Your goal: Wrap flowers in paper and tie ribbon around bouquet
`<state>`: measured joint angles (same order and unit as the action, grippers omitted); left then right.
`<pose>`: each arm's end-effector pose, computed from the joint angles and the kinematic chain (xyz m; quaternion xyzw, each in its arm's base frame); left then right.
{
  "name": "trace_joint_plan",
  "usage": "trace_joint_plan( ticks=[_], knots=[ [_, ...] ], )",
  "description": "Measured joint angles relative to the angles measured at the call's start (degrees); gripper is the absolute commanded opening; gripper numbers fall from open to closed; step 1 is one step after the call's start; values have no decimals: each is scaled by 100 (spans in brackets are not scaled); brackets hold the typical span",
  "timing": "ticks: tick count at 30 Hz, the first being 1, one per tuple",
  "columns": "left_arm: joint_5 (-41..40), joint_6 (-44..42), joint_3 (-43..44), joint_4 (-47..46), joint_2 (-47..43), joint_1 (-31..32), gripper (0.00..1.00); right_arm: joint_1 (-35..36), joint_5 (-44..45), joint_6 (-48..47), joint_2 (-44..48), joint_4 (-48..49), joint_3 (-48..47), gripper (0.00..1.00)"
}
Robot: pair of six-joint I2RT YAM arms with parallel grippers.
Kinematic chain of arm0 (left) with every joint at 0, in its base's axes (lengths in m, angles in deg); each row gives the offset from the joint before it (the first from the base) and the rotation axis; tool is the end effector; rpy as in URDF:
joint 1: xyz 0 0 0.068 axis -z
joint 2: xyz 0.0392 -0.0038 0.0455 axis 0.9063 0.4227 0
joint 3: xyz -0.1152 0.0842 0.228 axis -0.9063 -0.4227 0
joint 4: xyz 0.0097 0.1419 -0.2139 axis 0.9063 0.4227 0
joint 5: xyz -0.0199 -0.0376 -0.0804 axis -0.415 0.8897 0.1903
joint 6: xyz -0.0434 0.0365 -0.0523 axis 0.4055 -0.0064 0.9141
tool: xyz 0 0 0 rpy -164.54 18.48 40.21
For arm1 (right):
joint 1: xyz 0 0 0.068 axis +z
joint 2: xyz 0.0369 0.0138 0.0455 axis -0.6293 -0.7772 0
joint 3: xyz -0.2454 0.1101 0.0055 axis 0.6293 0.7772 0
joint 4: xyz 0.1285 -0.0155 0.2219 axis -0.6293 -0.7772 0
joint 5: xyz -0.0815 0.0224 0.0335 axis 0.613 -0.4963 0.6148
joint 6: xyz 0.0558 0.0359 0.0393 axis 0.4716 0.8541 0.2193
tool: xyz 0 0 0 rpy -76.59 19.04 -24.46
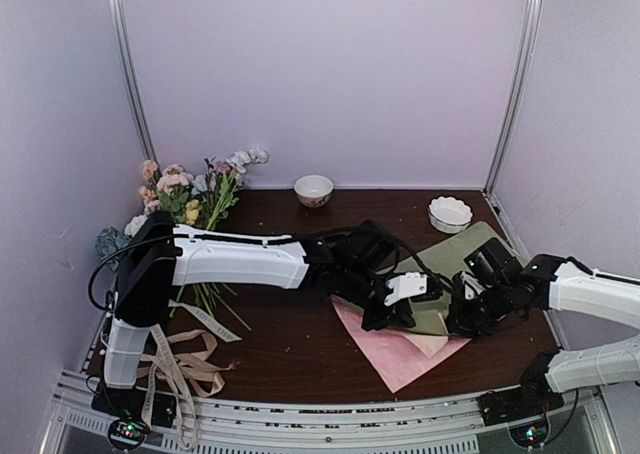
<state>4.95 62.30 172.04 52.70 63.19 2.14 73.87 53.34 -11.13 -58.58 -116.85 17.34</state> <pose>0.1690 -0.4757 0.1855 0.6679 0.6081 -0.3488 0.2500 0.1416 0.1267 0.1633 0.0667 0.9588 0.2720 0.0469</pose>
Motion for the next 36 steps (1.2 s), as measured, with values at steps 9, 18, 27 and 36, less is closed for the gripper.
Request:
trace_joint_plan(
  ticks=[9, 18, 27, 36],
  knots=[
    [164, 413, 175, -105, 4, -7, 0, -155, 387, -269, 352, -450, -229, 43],
    [-275, 2009, -37, -1808, -535, -341, 0, -313, 2304, -1152, 1375, -1467, -1818, 72],
    [-1740, 2769, -166, -2111, -1698, -1285, 0, -372, 2813, -1969, 1517, -1335, -2592, 66],
    [-4131, 2811, -2087, -1742, -4135, -2391, 0, 1353, 2634, -2216, -695, -243, -2914, 65]
  ],
)
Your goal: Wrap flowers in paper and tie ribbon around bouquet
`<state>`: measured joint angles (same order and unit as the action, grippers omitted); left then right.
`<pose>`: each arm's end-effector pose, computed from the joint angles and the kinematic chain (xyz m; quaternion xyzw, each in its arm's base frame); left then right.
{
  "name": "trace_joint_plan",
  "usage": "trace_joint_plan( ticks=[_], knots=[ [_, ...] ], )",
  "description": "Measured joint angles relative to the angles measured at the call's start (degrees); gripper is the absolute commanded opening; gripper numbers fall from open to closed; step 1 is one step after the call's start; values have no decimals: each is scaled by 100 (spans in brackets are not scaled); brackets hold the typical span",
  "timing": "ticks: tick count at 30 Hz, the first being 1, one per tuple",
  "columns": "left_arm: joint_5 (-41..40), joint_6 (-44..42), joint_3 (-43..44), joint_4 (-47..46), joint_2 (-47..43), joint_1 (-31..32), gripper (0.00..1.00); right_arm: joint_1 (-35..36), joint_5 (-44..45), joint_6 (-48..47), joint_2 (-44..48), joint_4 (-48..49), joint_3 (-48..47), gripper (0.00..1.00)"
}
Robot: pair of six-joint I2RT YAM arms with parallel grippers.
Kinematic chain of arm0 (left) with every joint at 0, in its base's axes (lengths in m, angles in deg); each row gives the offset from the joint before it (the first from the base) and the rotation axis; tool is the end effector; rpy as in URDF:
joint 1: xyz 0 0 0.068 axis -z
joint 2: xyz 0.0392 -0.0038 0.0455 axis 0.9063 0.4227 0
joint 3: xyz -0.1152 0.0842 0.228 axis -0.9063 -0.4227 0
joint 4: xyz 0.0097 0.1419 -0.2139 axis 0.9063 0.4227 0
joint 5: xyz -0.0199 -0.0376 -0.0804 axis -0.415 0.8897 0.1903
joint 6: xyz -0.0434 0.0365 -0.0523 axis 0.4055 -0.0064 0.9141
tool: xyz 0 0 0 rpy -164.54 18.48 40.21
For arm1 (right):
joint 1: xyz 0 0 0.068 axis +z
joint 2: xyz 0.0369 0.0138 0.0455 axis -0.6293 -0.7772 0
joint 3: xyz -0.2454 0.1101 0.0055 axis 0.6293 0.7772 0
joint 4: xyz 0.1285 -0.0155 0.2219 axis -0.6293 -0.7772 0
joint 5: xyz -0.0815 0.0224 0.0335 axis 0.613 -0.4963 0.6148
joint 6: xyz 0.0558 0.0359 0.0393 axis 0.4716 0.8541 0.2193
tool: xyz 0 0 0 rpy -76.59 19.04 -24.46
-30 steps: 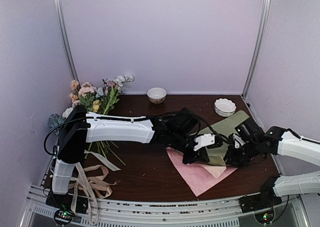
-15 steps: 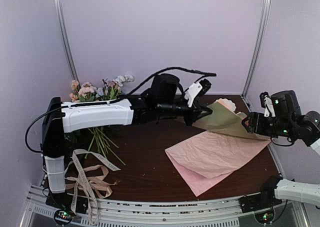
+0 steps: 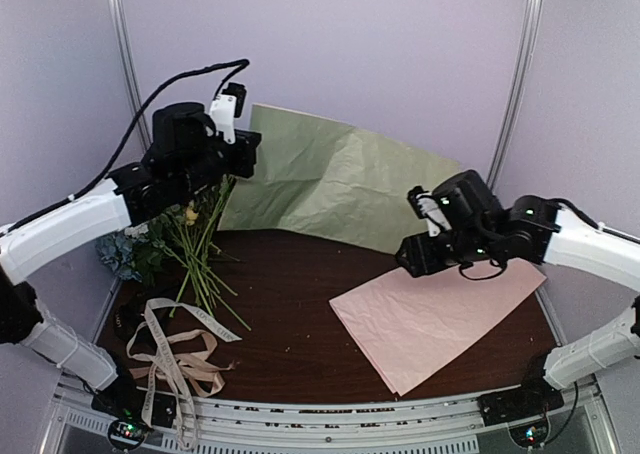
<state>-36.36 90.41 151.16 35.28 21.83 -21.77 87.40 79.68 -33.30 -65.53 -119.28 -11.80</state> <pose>0.2809 -0.2408 0.3943 0.1229 0.7370 -0.2129 0.6296 0.1771 0.1896 0.2967 -0.1659 0.9081 0.1913 0.3335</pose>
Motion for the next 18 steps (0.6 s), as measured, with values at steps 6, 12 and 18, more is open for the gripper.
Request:
trace_joint_plan(
  ticks=[6, 12, 18],
  knots=[
    [-1620, -83, -929, 728, -1974, 15, 0, 763, -234, -809, -2992, 177, -1676, 67],
    [-2894, -243, -1099, 1467, -3115, 9, 0, 837, -275, -1443, -5276, -245, -3423, 68],
    [-3615, -459, -1137, 1862, -3661, 9, 0, 828, -13, -1792, -6448, -625, -4454, 61]
  ],
)
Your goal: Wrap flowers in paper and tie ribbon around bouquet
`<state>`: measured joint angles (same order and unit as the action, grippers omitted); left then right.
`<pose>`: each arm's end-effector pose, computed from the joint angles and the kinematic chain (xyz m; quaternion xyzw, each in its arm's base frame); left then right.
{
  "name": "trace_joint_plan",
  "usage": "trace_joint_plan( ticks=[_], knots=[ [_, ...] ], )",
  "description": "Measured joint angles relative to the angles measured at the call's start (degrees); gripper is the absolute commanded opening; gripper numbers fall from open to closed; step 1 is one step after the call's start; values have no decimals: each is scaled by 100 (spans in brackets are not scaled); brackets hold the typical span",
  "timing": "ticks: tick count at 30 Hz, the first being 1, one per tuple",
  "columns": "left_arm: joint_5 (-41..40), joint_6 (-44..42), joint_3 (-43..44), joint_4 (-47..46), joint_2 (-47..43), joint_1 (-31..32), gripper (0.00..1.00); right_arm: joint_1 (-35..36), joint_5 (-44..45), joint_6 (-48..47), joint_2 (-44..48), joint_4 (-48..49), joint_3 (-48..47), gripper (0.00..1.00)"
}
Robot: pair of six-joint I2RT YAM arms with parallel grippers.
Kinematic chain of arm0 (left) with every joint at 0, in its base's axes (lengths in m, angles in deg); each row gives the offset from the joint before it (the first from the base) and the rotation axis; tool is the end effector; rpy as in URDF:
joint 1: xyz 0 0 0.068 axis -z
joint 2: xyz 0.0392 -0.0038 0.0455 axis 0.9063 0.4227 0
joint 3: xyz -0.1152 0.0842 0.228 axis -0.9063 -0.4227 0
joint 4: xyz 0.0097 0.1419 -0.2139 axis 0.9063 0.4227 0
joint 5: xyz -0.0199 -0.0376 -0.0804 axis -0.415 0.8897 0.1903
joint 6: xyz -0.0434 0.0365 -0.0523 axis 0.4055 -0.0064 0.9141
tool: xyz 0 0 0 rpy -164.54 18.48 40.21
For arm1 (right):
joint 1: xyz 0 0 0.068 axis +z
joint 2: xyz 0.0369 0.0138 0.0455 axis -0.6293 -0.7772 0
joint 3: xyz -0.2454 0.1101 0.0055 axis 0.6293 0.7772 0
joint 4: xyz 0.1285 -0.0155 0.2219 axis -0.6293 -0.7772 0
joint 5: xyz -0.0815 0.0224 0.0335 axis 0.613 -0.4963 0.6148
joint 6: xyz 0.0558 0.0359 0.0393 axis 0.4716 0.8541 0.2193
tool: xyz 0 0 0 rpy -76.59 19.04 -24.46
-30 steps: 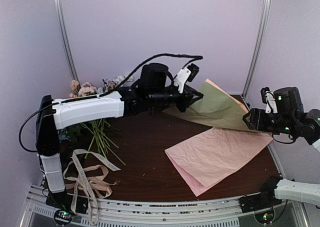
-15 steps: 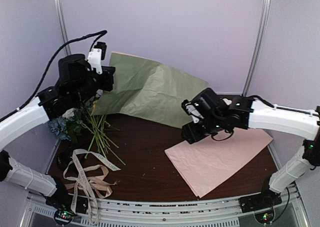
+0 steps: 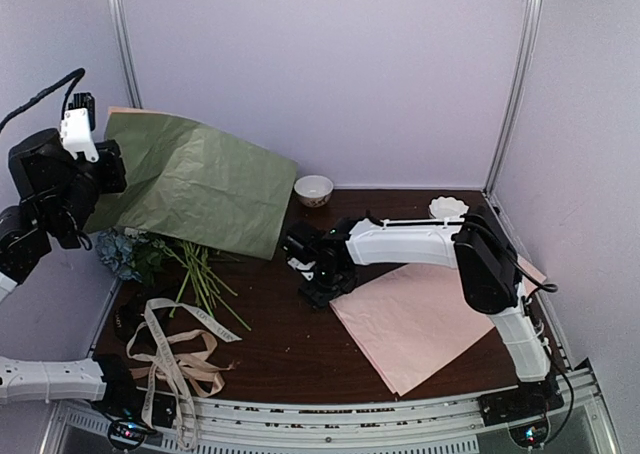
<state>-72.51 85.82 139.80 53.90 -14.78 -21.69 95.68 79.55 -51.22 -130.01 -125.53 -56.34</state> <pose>0.1518 -0.0729 0.4412 -0.0864 0.7030 0.0100 0.7059 0.2690 0.3974 0.1344 -0.4037 0.8990 0.0447 0.1638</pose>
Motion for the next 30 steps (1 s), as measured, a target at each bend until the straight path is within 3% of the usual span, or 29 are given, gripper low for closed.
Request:
trace_joint_plan(
  ticks=[6, 10, 20, 25, 30],
  knots=[
    [-31, -59, -203, 74, 116, -13, 0, -96, 11, -48, -42, -160, 87, 51],
    [199, -92, -245, 66, 404, -13, 0, -216, -22, 55, 378, 0, 817, 49],
    [2389, -164, -514, -446, 638, 44, 0, -315, -138, 706, 2295, 20, 3637, 50],
    [3480, -310, -710, -1051, 1091, 645, 0, -343, -575, 765, 2728, 11, 3934, 56],
    [4275, -855, -706, -1655, 1812, 1665, 0, -632, -1412, 981, 3939, 466, 3753, 62]
  ],
)
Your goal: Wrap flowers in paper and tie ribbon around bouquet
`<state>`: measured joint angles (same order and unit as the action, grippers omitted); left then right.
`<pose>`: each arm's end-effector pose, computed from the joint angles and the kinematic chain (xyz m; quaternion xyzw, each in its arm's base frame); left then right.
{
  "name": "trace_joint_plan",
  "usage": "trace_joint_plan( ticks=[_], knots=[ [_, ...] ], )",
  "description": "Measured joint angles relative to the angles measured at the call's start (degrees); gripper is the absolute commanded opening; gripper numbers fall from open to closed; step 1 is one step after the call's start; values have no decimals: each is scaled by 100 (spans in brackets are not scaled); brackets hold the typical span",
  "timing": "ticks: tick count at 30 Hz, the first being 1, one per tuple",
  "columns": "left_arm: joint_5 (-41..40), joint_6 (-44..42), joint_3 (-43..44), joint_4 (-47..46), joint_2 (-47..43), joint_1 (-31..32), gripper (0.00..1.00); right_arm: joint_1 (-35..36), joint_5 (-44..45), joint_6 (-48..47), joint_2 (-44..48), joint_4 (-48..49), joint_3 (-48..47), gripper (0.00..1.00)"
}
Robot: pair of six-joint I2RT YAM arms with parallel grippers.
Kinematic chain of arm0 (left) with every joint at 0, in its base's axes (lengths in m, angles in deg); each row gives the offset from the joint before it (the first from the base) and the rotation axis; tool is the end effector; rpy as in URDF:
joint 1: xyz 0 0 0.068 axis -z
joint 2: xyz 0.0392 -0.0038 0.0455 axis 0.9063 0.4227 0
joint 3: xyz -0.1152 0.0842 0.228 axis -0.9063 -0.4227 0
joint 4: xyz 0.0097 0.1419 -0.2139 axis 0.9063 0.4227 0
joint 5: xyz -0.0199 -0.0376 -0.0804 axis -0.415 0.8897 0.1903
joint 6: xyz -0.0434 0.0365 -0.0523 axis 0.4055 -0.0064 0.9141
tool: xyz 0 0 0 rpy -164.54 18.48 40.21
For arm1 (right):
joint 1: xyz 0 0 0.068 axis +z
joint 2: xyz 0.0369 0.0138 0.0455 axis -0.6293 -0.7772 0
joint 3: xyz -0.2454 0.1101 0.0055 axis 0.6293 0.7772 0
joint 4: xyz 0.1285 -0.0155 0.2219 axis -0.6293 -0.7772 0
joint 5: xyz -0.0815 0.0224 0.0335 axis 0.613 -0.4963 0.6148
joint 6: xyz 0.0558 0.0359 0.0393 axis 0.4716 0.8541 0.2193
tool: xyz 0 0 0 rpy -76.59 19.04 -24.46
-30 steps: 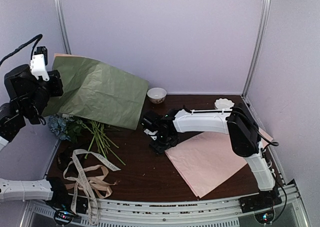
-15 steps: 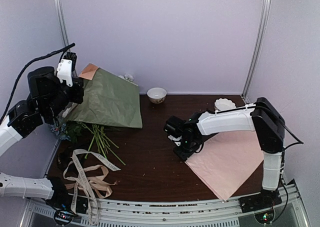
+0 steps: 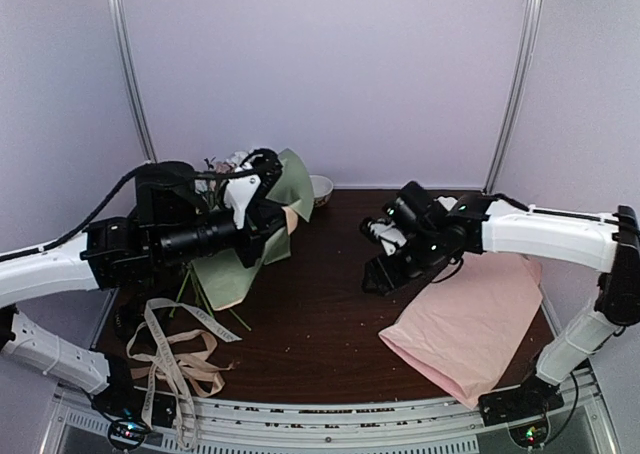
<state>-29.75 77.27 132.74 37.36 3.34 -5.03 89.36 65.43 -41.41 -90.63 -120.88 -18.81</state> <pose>0.1535 -0.2464 0.3663 0.3504 0.6738 -0.2649 0.5941 0.2047 0.2622 0.2128 -0.2933 0.9281 0.1807 0.1412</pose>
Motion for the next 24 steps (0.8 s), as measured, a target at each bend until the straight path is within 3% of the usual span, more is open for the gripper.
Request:
trace_joint_plan(
  ticks=[7, 11, 17, 24],
  knots=[
    [476, -116, -105, -667, 643, 229, 0, -748, -1705, 1182, 1537, 2387, 442, 67],
    [570, -111, -125, -927, 800, 229, 0, -702, -2562, 1932, 1515, 3683, 905, 65],
    [592, -114, -129, -1058, 817, 229, 0, -695, -3338, 2946, 1362, 5189, 1276, 52],
    [579, -118, -129, -1058, 817, 229, 0, -695, -3639, 3536, 1364, 6343, 1287, 53]
  ],
)
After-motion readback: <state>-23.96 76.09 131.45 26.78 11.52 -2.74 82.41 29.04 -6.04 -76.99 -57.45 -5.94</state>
